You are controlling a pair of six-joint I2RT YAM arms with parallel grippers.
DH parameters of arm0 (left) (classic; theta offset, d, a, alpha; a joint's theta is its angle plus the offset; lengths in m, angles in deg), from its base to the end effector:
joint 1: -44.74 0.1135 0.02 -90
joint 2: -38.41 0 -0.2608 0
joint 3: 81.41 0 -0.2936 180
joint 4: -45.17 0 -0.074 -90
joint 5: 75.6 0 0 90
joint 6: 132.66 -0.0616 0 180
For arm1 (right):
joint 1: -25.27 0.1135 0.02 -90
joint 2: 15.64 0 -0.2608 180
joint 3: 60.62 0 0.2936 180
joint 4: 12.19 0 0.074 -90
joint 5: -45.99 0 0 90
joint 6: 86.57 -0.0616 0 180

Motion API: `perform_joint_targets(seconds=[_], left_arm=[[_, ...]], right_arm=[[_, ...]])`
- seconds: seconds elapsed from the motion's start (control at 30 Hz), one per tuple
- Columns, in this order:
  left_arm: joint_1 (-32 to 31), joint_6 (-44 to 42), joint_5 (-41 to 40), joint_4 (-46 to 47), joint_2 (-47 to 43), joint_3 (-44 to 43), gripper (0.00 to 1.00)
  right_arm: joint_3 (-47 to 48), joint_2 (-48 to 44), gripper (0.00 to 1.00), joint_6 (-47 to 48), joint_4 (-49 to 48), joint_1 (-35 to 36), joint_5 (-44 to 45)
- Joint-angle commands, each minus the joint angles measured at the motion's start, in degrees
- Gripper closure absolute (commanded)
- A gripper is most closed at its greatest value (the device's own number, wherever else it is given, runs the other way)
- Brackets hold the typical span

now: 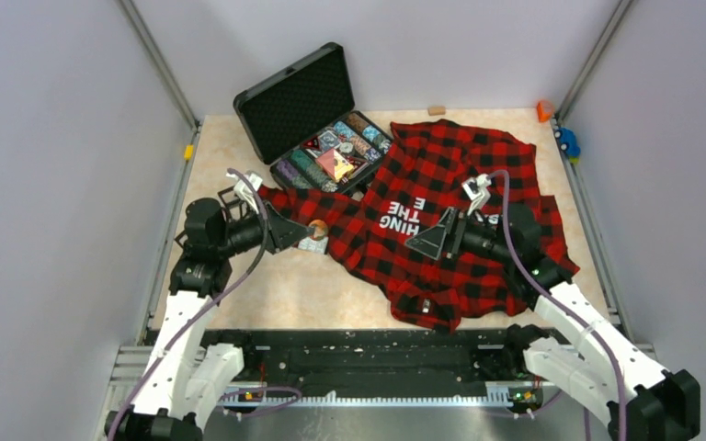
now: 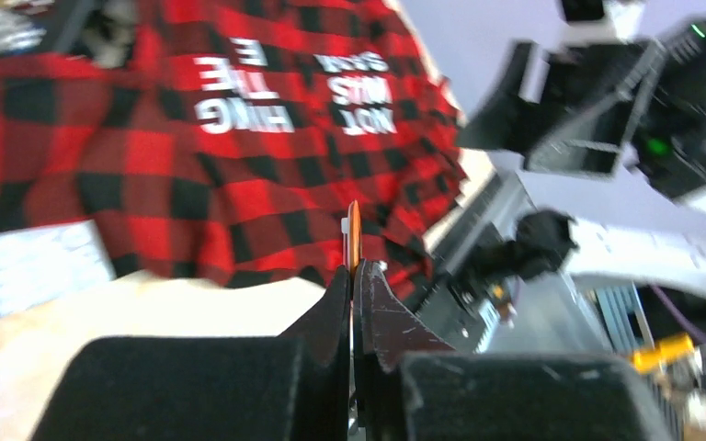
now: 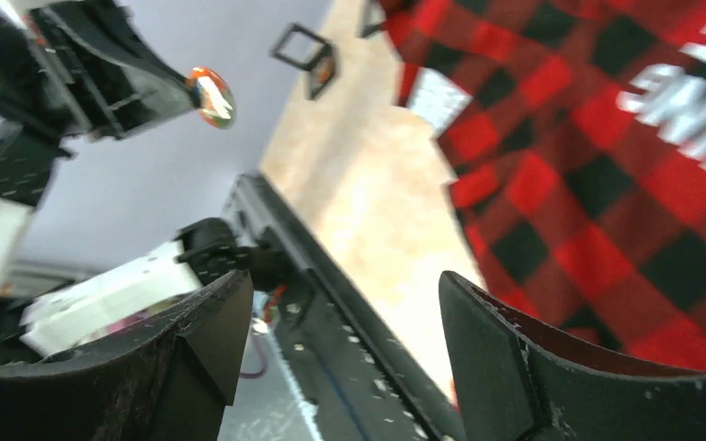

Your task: Pin the brooch onto the clothing

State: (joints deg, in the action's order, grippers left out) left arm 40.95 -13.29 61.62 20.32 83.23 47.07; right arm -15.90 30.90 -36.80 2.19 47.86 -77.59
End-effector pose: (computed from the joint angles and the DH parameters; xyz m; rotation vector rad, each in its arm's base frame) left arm 0.2332 -0.0608 0.2955 0.1625 1.9416 -1.1622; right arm 0.2218 0.1292 0.2585 -0.1385 2.0091 1.2743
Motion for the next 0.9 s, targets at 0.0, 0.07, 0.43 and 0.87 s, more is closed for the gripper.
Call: perform_joint_targets(seconds=[0.0, 0.07, 0.43, 0.87], left_arm=[[-3.9, -1.0, 15.1, 8.2, -2.8, -1.6, 1.00], [-5.7, 0.3, 16.4, 12.2, -3.2, -0.6, 1.00], [-13.6, 2.0, 18.1, 23.6, 2.5, -0.3, 1.00], [-14.8, 4.4, 22.6, 26.8, 6.7, -0.2, 1.00]], right_arm=[[0.0, -1.8, 0.25, -9.3, -13.4, 7.4, 0.9], [0.0, -1.3, 0.25, -9.2, -15.5, 9.9, 1.1], [0.5, 7.0, 0.41, -6.5, -34.6, 19.0, 0.1], [3.0, 14.0, 0.48, -2.7, -38.0, 25.2, 3.1]])
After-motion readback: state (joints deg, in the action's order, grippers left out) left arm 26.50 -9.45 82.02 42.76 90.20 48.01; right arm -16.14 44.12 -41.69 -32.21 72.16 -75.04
